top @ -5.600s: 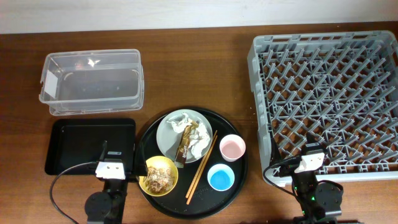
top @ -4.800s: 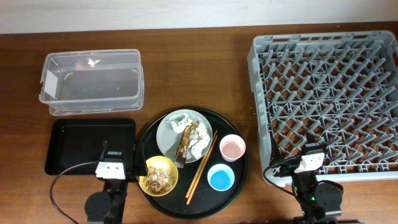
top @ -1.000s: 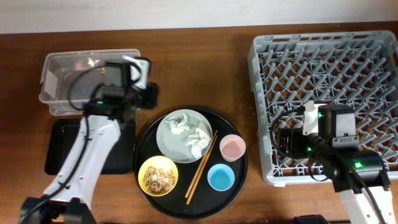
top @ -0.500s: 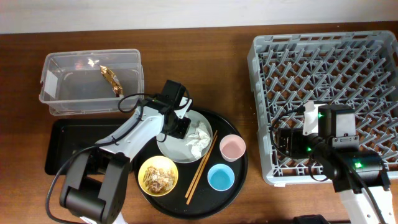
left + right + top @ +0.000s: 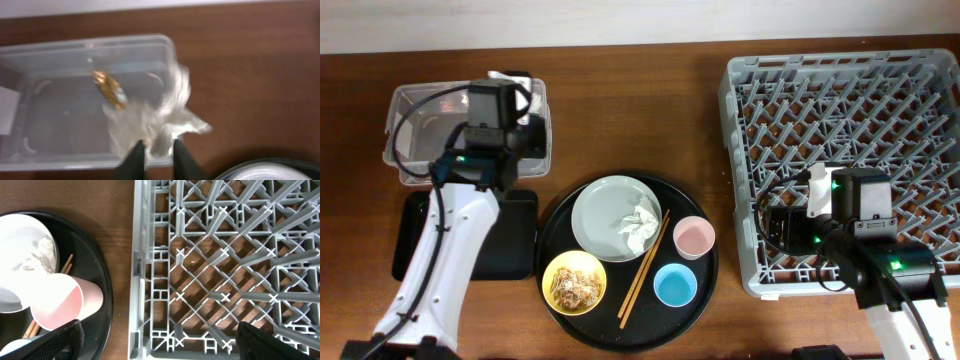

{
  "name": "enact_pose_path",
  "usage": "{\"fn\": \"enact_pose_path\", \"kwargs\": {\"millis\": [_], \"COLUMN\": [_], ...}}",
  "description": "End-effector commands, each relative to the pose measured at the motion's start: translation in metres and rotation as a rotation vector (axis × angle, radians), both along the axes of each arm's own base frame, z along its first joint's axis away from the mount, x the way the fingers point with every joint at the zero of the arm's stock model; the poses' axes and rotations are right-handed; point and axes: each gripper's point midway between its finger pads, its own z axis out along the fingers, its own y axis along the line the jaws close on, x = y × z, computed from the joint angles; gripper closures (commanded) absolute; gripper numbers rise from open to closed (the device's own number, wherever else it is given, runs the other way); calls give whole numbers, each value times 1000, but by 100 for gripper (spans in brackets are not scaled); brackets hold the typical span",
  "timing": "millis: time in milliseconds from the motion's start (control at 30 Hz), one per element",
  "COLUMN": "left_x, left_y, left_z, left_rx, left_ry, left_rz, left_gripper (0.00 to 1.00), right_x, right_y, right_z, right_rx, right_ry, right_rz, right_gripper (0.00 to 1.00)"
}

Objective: Sort waste into correct bins and load items into the dishwasher rack
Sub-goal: 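Grasp the white tissues with the left gripper and drop them in the clear bin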

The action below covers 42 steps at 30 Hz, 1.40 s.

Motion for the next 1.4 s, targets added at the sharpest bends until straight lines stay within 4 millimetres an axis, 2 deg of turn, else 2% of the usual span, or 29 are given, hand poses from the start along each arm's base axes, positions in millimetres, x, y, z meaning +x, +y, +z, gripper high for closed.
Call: {"fn": "enact_pose_path", "kwargs": {"millis": [0,33,67,100,167,200,233,400,500,600,633,700,733,767,833,867,933,1000,1100,1133,1233,1300,1333,1367], "left_x": [15,16,16,15,1,-15,-31,-110,-142,-158,-162,-159,-154,-146,-123,-109,-94,-77,-45,-38,-8,-1,4,6], "left_y": [35,38,35,22,-27,-56,-75,-144,-174,-187,-189,-184,-179,-175,-169,-161,-147,-118,-48,-36,23,46,59,65], "left_z": [-6,-6,-6,-8,-18,-27,-37,-114,-158,-182,-190,-195,-194,-187,-162,-139,-109,-74,-21,-14,5,6,5,2], "left_rx": [25,24,16,-29,-173,-242,-260,-201,-146,-113,-102,-63,-37,-17,-1,1,-1,11,23,19,1,-1,-1,-1], "left_ry": [-15,-19,-21,-9,63,138,209,569,711,783,806,805,789,761,665,588,494,380,171,139,12,-14,-23,-25], "left_rz": [88,95,85,31,-145,-239,-285,-455,-540,-577,-583,-566,-553,-535,-504,-475,-431,-347,-140,-106,47,101,129,144], "left_gripper": [75,58,54,54,54,54,53,52,51,51,56,93,100,100,100,100,100,100,100,100,99,97,89,72], "right_x": [3,3,3,3,3,3,3,3,3,3,3,3,3,3,3,3,3,3,3,3,3,3,3,3], "right_y": [-2,-2,-2,-2,-2,-2,-2,-2,-2,-2,-2,-2,-2,-2,-2,-2,-2,-2,-2,-2,-2,-2,-2,-2], "right_z": [8,8,8,8,8,8,8,8,8,8,8,8,8,8,8,8,8,8,8,8,8,8,8,8], "right_rx": [-1,-1,-1,-1,-1,-1,-1,-1,0,-1,-1,-1,-1,-1,-1,-1,-1,-1,-1,-1,-1,-1,-1,-1], "right_ry": [-22,-21,-19,-19,-19,-19,-19,-19,-19,-19,-19,-19,-19,-19,-19,-19,-19,-19,-19,-19,-19,-19,-19,-19], "right_rz": [-10,-10,-10,-10,-10,-10,-10,-10,-10,-10,-10,-10,-10,-10,-10,-10,-10,-10,-10,-10,-10,-10,-10,-10], "right_gripper": [2,2,2,2,2,1,2,2,2,2,2,2,2,1,2,2,2,2,2,2,2,2,2,2]}}
